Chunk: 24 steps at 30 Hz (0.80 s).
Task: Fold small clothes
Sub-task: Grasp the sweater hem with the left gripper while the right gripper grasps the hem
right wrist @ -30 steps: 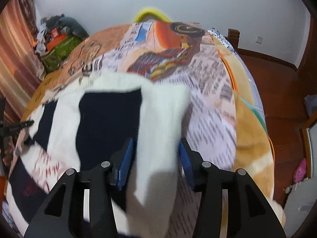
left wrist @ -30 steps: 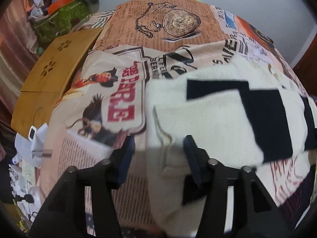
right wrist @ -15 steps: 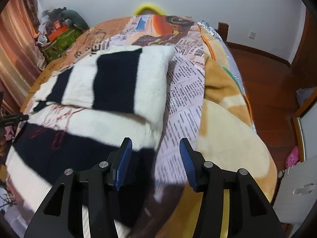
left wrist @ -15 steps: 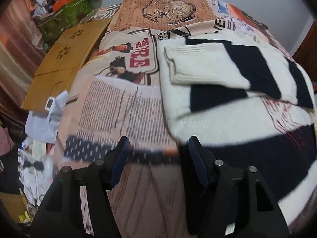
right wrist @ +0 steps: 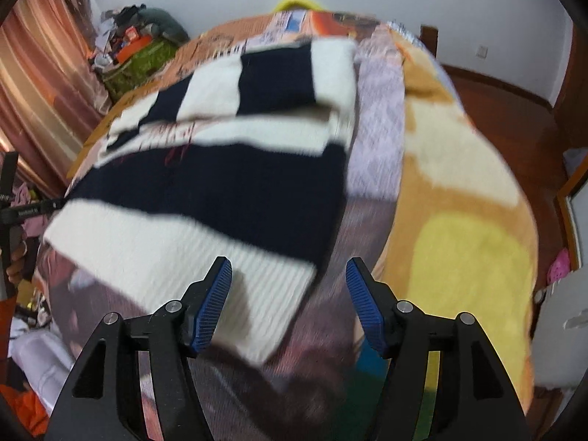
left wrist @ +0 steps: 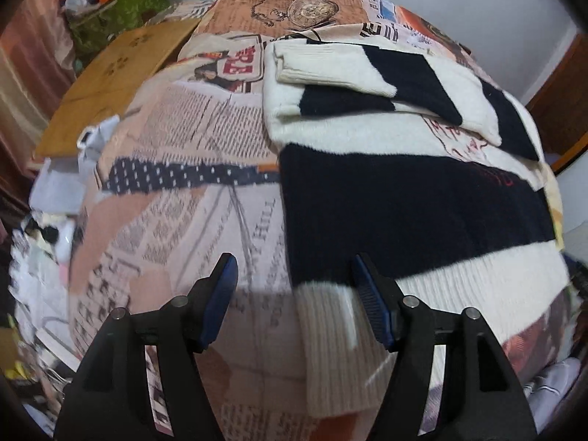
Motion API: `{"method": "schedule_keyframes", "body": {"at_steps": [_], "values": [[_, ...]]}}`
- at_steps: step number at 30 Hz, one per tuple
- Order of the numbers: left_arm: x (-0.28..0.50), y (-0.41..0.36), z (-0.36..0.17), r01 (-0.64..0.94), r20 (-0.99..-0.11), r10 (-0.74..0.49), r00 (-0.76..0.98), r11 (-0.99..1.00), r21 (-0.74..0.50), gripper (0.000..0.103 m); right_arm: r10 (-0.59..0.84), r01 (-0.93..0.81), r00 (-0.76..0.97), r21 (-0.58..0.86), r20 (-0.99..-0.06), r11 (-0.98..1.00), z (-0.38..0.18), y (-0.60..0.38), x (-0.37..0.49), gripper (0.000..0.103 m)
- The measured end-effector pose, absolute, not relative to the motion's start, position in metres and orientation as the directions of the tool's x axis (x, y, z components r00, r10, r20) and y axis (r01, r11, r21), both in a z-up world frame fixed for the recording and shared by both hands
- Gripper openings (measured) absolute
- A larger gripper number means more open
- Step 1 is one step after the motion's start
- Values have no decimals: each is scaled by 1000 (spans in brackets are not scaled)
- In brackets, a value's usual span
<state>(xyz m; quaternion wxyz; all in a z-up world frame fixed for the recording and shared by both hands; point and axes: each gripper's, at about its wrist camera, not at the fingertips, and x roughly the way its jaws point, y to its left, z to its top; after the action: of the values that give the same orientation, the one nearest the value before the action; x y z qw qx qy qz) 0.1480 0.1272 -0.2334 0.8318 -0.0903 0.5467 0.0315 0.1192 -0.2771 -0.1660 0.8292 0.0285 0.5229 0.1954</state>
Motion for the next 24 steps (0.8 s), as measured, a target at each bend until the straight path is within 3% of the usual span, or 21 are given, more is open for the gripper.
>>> {"method": "schedule_keyframes", "body": {"at_steps": [2,4,5,6,7,9,11,24], "values": [[143,132,-235,-172,-909,-91,406,970,-174,60,373,-271,388,283,-843,920,-169,-279,116,61],[135,132,-235,-178,-901,-129,415,959,-220,44,404,-260,390,322,-828,910,-170,-280,116,56],[133,131,-235,-177,-897,-141,418,956,-233,38,429,-266,388,346,-816,900,-170,-280,115,45],[131,129,-234,-170,-894,-164,418,952,-254,24,446,-271,385,363,-808,891,-171,-279,114,36],[130,126,-233,-167,-892,-179,416,948,-269,19,451,-277,385,366,-805,889,-171,-276,113,32],[129,124,-232,-169,-891,-181,417,947,-272,13,460,-297,386,364,-800,883,-169,-270,110,16],[129,124,-228,-175,-890,-179,419,946,-272,8,459,-306,397,357,-795,882,-165,-268,110,8],[171,132,-142,-129,-784,-115,610,962,-241,7,504,-364,555,351,-661,863,-96,-270,143,6]]}}
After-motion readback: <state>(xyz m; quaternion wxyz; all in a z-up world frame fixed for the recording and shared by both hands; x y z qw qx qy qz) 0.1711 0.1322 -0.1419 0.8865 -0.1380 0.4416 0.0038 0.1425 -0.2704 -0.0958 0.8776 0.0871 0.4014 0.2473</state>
